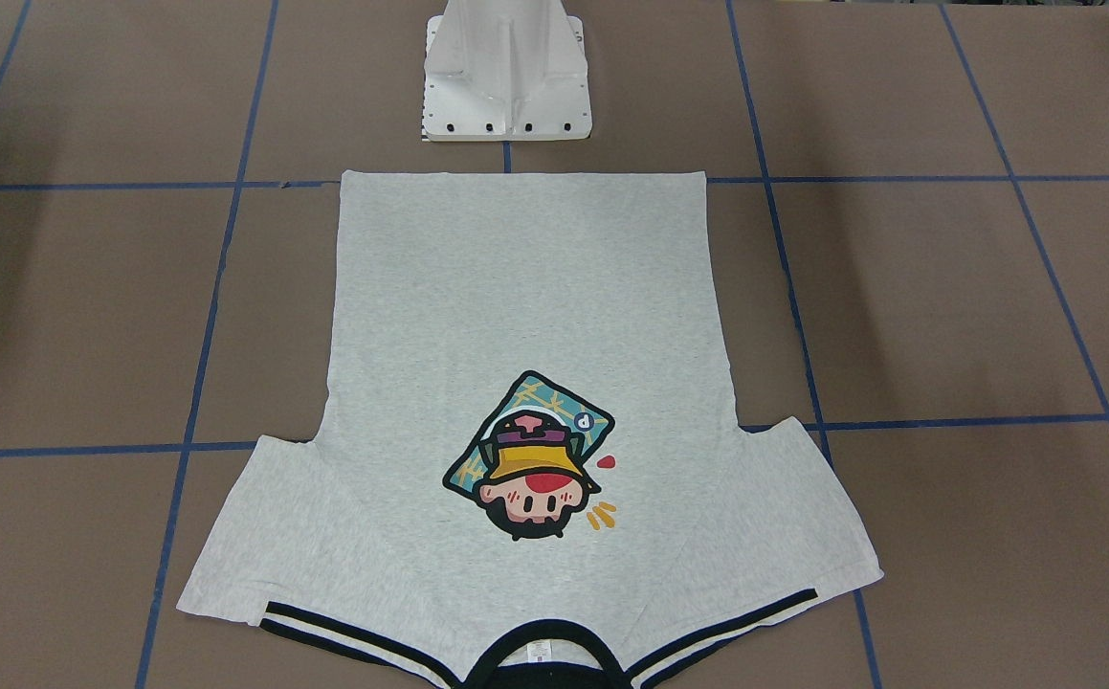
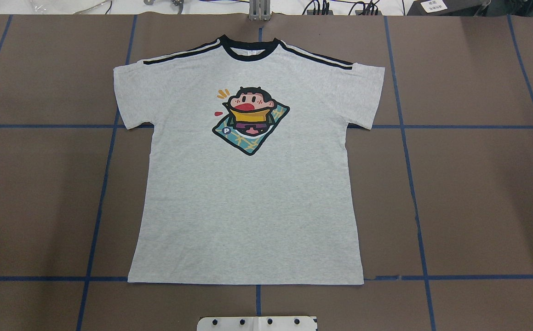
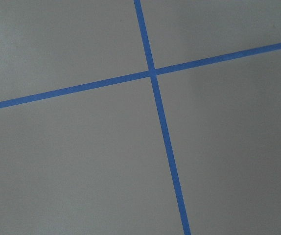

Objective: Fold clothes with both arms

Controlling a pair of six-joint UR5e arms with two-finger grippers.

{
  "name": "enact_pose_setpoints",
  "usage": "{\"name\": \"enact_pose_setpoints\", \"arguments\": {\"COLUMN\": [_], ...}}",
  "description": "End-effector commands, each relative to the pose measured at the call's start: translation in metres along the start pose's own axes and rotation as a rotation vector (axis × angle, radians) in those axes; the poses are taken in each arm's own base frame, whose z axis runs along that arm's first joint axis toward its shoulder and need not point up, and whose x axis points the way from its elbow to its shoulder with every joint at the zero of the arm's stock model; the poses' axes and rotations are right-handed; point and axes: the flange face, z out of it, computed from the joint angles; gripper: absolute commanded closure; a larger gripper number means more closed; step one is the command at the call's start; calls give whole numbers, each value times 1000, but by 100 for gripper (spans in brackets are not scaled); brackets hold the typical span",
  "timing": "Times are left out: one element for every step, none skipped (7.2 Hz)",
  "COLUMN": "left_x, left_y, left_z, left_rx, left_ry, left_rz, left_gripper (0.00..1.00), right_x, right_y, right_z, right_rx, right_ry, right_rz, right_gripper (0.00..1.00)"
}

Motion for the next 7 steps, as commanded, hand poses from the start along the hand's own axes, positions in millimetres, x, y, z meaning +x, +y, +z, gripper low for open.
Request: {"name": "enact_pose_setpoints", "arguments": {"left_x": [15, 23, 35, 40, 40, 44, 49], "left_y": [-6, -10, -16, -23, -33, -39, -43], "left_z": [-16, -23, -36, -47, -59, -70, -77], "left_rx": [30, 46, 72, 97, 137, 229, 339], "left_ry": [-6, -6, -12, -92, -208, -265, -294], "left_rz": [28, 48, 77, 106, 146, 223, 308], "left_gripper": [0, 0, 0, 0, 0, 0, 0], "right_x": [-1, -7, -18, -28, -48, -64, -72], "right_y": [-1, -8, -19, -31, -52, -69, -76], "right_z": [-1, -7, -19, -31, -54, -70, -77], "right_rx": [3, 17, 45, 73, 145, 249, 338], "right_ry": [0, 1, 1, 3, 2, 9, 21], "right_rz": [-5, -18, -47, -69, -135, -232, -318], "right_gripper": [0, 0, 0, 0, 0, 0, 0]}}
